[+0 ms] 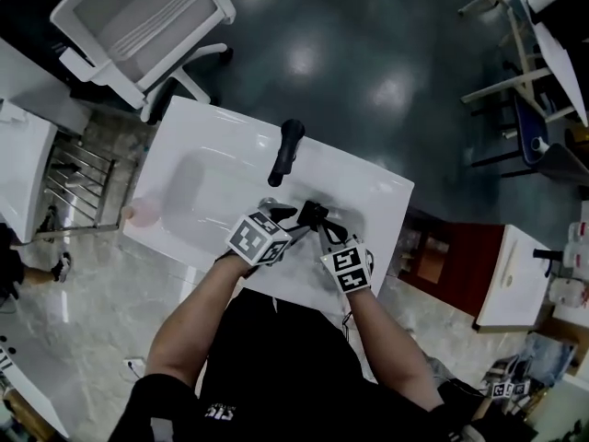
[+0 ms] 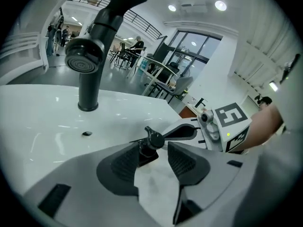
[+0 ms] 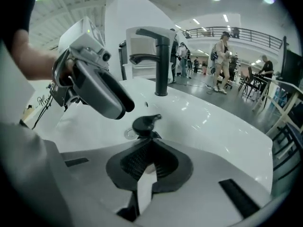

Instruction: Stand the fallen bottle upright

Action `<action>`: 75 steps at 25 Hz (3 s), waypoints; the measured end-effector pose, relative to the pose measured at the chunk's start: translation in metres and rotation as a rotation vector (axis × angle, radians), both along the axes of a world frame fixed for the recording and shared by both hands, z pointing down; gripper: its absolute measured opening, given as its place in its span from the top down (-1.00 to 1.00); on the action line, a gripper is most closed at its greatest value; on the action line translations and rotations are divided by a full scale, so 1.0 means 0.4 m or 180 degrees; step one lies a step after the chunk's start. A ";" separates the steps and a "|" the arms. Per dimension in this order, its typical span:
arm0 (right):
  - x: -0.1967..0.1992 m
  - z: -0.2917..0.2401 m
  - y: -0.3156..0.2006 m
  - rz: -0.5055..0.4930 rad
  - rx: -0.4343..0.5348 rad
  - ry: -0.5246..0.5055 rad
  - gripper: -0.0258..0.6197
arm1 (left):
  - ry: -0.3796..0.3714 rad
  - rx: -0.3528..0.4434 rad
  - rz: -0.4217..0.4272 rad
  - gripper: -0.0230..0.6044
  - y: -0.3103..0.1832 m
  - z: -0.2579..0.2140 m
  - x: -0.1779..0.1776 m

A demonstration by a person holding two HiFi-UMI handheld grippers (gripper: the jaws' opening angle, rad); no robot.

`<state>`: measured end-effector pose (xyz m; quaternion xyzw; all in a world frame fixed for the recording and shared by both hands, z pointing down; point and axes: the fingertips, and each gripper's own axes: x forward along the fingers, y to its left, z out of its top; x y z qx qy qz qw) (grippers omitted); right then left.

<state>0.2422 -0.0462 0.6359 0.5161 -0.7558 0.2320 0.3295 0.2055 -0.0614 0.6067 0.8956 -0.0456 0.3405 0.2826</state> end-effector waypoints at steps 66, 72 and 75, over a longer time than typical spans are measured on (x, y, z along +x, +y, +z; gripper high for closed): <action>0.402 -0.293 -0.013 0.0864 0.1017 -0.0128 0.55 | 0.0207 0.0620 -0.0240 0.48 0.117 -0.335 -0.040; 0.399 -0.296 -0.016 0.0937 0.0971 -0.0406 0.44 | 0.0209 0.0657 -0.0582 0.53 0.096 -0.369 -0.077; 0.402 -0.307 0.006 0.0965 0.1022 -0.0524 0.39 | 0.0208 0.0693 -0.0708 0.55 0.098 -0.384 -0.085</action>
